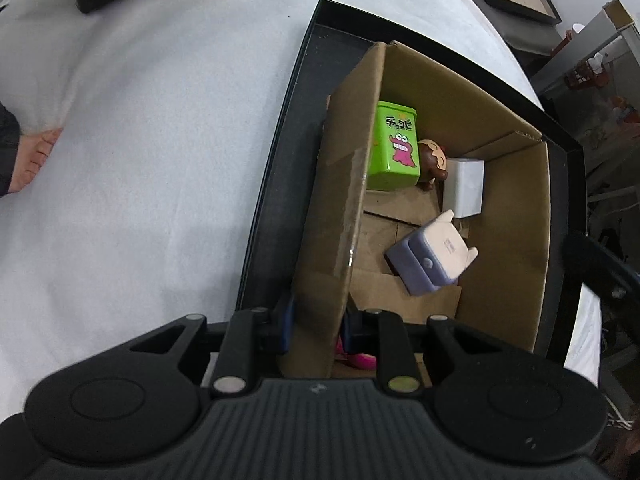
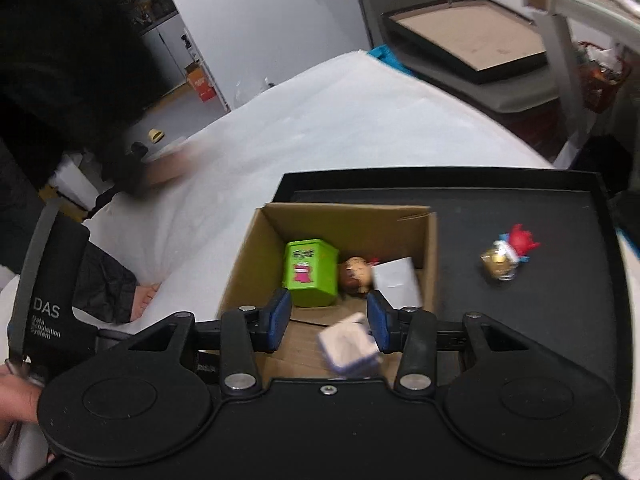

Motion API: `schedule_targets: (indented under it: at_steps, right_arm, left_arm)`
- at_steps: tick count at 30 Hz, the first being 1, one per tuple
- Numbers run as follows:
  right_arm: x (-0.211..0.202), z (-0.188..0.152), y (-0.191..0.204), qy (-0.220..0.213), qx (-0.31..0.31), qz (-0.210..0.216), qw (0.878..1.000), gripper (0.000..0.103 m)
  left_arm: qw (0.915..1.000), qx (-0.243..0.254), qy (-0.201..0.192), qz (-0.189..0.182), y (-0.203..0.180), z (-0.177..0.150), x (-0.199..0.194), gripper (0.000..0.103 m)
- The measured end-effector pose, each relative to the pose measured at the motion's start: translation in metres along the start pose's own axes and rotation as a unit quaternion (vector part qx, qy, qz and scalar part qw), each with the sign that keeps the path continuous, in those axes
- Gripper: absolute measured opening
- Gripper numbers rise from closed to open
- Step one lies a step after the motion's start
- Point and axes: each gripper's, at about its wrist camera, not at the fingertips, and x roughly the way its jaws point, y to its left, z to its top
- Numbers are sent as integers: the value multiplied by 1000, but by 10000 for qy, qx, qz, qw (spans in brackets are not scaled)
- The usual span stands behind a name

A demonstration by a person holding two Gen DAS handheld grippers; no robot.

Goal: Organize rigid objects
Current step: 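Lower the cube figure into the box and open the right gripper, then move the right gripper to the red bird figure on yellow base and grasp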

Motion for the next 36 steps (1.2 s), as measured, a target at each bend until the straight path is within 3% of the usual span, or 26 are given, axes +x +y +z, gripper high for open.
schedule_targets:
  at_steps: [7,17,20,22,28,36]
  right_arm:
    - [-14,-5,-29,-29,170,-135,9998,43]
    - [-17,-14,-60,-79,325,-221,9992,47]
    - [-16,-14,-68,-115,374,-245,9989,50]
    - [-14,-13,-73,-129,387,-250,9989,51]
    - [-3,-10,-92,-179,431,-313,9984,64]
    - [31,-5,-124,-280,623,-399,9969,68]
  left_arm:
    - [10000,-75,-5,62,1,0,-6,21]
    - [9985,31,-78,540,-13,-3,-11,26]
    - [9980,22,-75,629,-16,-1,-12,34]
    - [9973,41,-96,726,-19,2,-13,47]
    - [9961,130,-96,867,-32,8,-15,72]
    - [9926,343,-9,1162,-49,14,-7,76]
